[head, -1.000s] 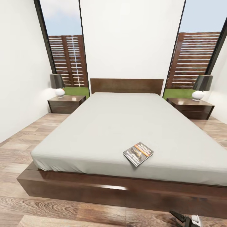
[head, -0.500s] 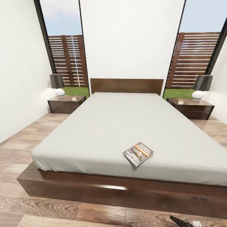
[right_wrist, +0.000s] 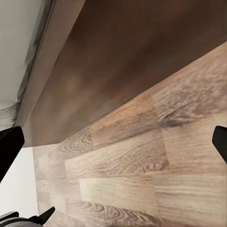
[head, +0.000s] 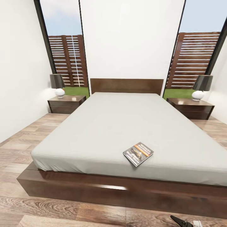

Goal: In the bedroom, move the book from the bed onto either nightstand, and place the two sandals side by side next to the bed.

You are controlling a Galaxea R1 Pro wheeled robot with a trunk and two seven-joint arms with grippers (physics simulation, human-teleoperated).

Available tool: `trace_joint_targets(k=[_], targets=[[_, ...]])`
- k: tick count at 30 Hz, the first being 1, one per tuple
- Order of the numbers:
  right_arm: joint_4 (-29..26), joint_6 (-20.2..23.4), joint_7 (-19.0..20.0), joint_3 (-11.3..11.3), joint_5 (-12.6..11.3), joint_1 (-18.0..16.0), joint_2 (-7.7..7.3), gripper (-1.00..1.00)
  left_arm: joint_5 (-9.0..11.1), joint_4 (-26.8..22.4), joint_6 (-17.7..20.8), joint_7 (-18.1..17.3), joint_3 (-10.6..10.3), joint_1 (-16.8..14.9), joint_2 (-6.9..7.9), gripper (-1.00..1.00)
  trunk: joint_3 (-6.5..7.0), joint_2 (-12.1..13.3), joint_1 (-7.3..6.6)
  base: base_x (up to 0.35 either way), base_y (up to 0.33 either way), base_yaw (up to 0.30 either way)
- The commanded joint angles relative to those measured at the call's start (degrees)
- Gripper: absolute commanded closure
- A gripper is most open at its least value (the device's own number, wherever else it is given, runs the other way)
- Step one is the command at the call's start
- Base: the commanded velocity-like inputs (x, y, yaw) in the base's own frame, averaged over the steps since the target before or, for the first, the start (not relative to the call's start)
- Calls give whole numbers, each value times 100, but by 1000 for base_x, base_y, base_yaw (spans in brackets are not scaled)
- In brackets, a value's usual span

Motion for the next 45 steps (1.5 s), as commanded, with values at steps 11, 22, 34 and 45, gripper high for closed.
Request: trace_joint_targets(k=[11, 22, 34, 45], targets=[[18, 58, 25, 6, -21, -9, 17, -100, 3, 7, -12, 2, 9, -3, 6, -100, -5, -2, -1, 0, 0, 0], [18, 61, 22, 6, 8, -9, 20, -100, 4, 7, -15, 31, 8, -3, -49, -100, -5, -2, -1, 0, -18, 0], [18, 72, 19, 6, 8, -9, 20, -100, 3, 7, -9, 39, 8, -3, -64, -100, -5, -2, -1, 0, -126, 0], [18, 70, 18, 6, 6, -9, 15, -100, 8, 15, -8, 42, 8, -3, -77, -100, -5, -2, -1, 0, -151, -149]])
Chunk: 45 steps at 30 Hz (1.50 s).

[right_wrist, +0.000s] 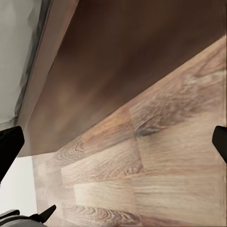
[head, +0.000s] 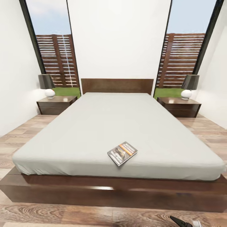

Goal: In the bedroom, move the book from the bed onto either nightstand, and place the two sandals side by side next to the bed.

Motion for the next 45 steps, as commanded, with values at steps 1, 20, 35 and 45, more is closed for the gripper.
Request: trace_joint_targets(k=[1, 20, 35, 45], targets=[[18, 55, 22, -1, -29, -9, -1, -100, -1, 4, -10, -18, 16, -2, -5, -100, -5, -2, -1, 0, -152, -152], [18, 55, 20, -2, -29, -9, -4, -100, 0, 5, -10, -17, 16, -2, -74, -100, -5, -2, -1, 0, -173, -31], [18, 54, 12, -1, -21, -9, 4, -100, 2, 5, -10, -4, 16, -2, -104, -100, -5, -2, -1, 0, -164, 0], [18, 45, 10, -1, -27, -9, 4, -100, 11, 5, -10, 2, 19, -2, -109, -100, -5, -2, -1, 0, -71, 0]])
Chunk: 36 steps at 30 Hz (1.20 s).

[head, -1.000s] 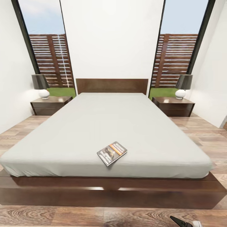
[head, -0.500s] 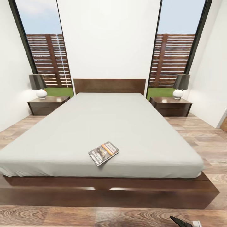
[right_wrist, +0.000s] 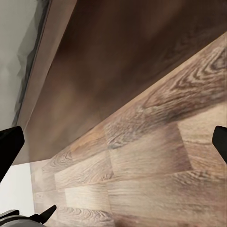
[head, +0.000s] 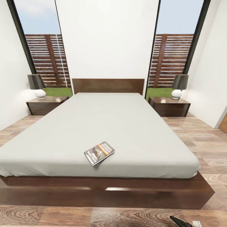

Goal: In the bedroom, move the book from the bed onto either nightstand, and place the two sandals side by side next to the bed.

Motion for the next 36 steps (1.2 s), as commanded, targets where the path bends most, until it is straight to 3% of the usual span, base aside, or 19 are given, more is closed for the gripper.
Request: trace_joint_targets(k=[1, 36], targets=[[18, 52, 25, -1, -32, -9, -1, -100, 2, 6, -10, -17, 14, -3, 1, -100, -5, -2, -1, 0, -22, 0], [18, 26, 34, -1, -33, -9, -10, -100, 19, 6, -10, -18, 44, -3, 57, -100, -5, -2, -1, 0, -2, 0]])
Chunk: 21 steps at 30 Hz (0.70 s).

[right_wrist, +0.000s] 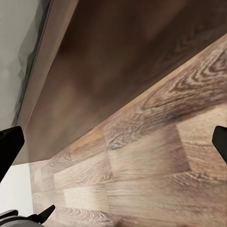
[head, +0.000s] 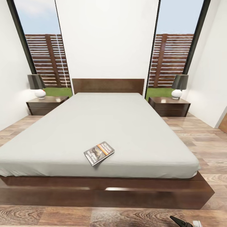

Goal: In the bedroom, move the book from the bed onto either nightstand, and place the two sandals side by side next to the bed.

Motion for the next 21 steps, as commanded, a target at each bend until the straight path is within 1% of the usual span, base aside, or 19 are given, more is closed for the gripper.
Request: trace_joint_targets(k=[1, 4, 8, 11, 17, 20, 21], targets=[[18, 53, 21, -1, -30, -9, -1, -100, 8, 6, -10, -16, 6, -3, 0, -100, -5, -2, -1, 0, 0, 0], [18, 34, 12, -1, -29, -9, -1, -100, 15, 3, -6, -12, 28, -3, -2, -100, -5, -2, -1, 0, 0, 0], [18, 9, 14, -1, -29, -9, -1, -100, 20, 0, 1, 5, 109, -3, -6, -100, -5, -2, -1, 0, 0, 0], [18, -9, 15, -1, -34, -9, -1, -100, 39, -1, 13, 65, 308, -3, -18, -100, -5, -2, -1, 0, 0, 0], [18, -27, 12, -1, -35, -9, -1, -100, 80, -28, 42, 242, 838, -3, -46, -100, -5, -2, -1, 0, 0, 0], [18, -29, 10, -1, -34, -9, 3, -100, 108, -80, 100, 330, 992, -6, -57, -100, -5, -2, -1, 0, 0, 0], [18, -29, 9, -1, -35, -9, 5, -100, 162, -132, 181, 387, 1051, -12, -78, -100, -5, -2, -1, 0, 0, 0]])
